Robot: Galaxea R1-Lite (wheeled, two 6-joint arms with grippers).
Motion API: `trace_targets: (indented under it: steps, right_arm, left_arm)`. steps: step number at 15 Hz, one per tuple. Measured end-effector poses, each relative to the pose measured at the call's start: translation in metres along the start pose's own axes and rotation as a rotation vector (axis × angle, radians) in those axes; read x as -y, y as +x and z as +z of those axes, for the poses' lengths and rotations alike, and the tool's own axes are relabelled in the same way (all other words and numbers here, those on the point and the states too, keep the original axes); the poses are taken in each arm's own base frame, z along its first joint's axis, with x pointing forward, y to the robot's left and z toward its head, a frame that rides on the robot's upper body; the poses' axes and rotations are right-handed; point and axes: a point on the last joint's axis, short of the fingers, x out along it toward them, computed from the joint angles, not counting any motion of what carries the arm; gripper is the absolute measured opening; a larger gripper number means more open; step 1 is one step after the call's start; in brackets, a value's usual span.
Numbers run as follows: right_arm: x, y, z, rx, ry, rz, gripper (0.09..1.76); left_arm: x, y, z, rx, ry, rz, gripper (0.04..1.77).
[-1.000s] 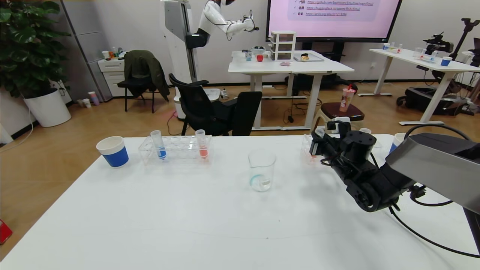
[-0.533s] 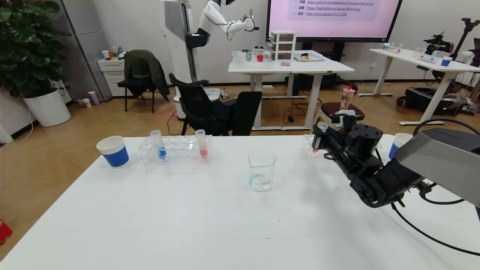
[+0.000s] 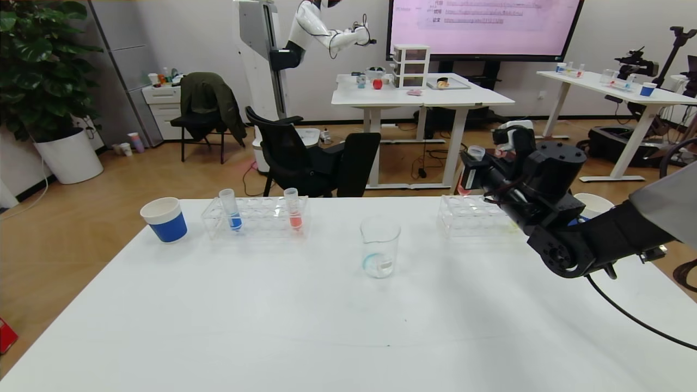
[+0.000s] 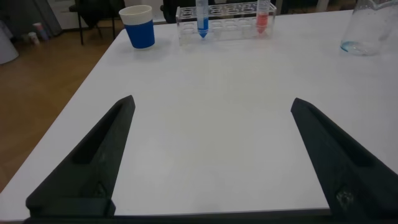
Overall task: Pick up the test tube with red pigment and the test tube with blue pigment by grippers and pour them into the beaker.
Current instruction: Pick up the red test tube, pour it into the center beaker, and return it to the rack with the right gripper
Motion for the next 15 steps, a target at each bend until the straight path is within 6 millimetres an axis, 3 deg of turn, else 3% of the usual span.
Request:
trace_targets:
  steps: [6, 9, 15]
  right_arm:
    - [-0.029, -0.009, 0.020, 0.094, -0.180, 0.375, 0.52]
    - [-0.042, -0.013, 0.022, 0.230, -0.337, 0.577, 0.52]
    - [-0.062, -0.015, -0.005, 0.413, -0.622, 0.814, 0.52]
  left_arm:
    - [0.000, 0.000, 0.000, 0.000, -0.001, 0.000, 1.75]
    - [0.000, 0.000, 0.000, 0.000, 0.000, 0.000, 1.75]
    - [0.000, 0.000, 0.000, 0.000, 0.000, 0.000, 1.75]
